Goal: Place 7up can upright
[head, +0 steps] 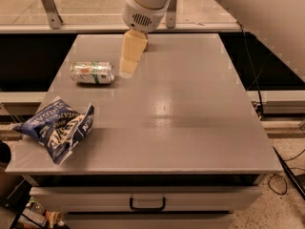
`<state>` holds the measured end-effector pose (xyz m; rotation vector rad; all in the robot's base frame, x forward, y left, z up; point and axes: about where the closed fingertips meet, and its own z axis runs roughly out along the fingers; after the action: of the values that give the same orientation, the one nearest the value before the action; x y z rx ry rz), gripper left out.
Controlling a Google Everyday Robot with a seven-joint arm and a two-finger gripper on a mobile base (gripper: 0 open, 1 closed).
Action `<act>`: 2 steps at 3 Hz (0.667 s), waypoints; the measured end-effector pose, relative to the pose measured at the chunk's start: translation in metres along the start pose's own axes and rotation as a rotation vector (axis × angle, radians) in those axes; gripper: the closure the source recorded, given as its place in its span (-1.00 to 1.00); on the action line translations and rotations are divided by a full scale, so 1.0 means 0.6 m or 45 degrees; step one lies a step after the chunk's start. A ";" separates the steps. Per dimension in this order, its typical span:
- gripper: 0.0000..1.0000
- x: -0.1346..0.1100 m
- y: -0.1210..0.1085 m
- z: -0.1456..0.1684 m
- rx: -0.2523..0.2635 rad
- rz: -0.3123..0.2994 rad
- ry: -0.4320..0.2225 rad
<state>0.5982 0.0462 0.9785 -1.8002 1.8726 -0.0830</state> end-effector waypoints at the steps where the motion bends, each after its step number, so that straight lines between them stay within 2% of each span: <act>1: -1.00 -0.025 -0.008 0.043 -0.037 -0.005 -0.057; 2: -1.00 -0.067 -0.010 0.094 -0.121 -0.054 -0.080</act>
Offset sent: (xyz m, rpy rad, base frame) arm 0.0440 0.0947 -0.0529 0.0348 0.1295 0.1689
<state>0.6256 0.1012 0.9457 -1.8844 1.8220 0.0479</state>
